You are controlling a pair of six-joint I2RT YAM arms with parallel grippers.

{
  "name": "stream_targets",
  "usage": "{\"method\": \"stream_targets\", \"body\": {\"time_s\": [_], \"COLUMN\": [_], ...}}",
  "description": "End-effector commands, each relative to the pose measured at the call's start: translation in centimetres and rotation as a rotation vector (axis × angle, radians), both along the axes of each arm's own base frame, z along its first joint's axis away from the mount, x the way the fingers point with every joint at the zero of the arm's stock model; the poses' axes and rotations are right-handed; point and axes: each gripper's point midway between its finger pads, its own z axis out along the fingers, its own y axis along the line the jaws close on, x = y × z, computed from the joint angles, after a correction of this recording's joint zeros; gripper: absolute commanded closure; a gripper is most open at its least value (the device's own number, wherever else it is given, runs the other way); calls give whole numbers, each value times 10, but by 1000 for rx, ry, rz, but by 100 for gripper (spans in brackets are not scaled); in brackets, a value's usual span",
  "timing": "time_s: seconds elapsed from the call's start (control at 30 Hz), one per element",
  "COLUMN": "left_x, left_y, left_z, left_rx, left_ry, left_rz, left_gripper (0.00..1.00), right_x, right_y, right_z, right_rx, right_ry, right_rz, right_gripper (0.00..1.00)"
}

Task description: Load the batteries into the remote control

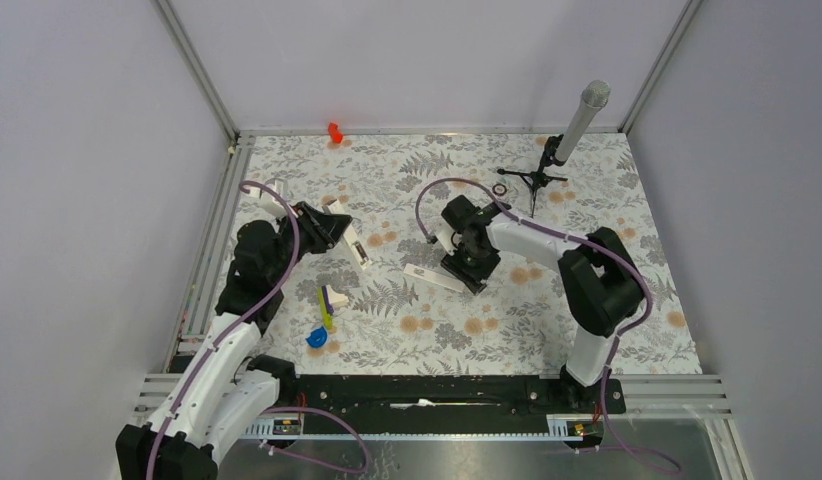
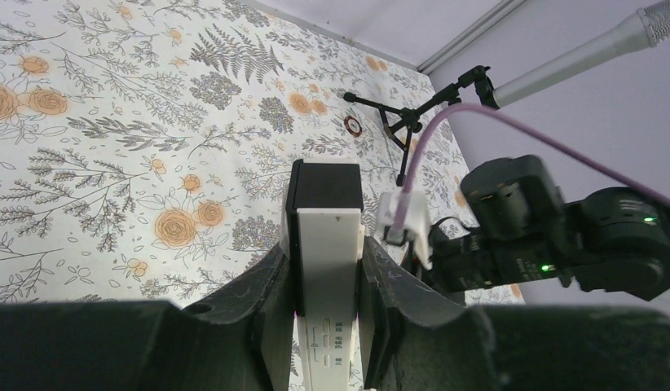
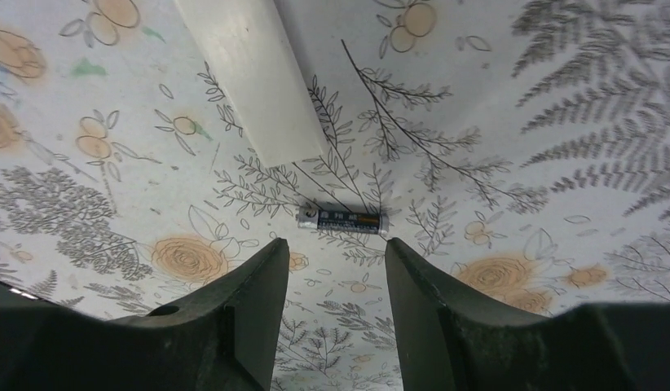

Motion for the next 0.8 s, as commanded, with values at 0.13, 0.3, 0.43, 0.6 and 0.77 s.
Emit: {"method": "stream_targets", "body": {"time_s": [0.13,0.3,0.43,0.6,0.77], "left_x": [1,2,3,4,4], "left_y": [0,1,2,2,1], "left_z": [24,20,20,16,13], "left_rx": [-51,-57,-59,-66,-74], "left_ry": [-58,-49,-44,-34,-26], "left_rz": [-22,-23,-26,-30,-32], "left_gripper": [100,100,100,100,100], "right_x": [2,6,8,23,46], "right_y": [-10,-14,-18,-21,-7], "right_z": [-18,-25,-29,-28,-18], "right_rx": [-135,-155,-175,-207,-156], "right_ry": [1,-30,-41,-111,-190], "right_rz": [95,116,127,100,-48], "right_gripper": [45,45,46,48,46]}}
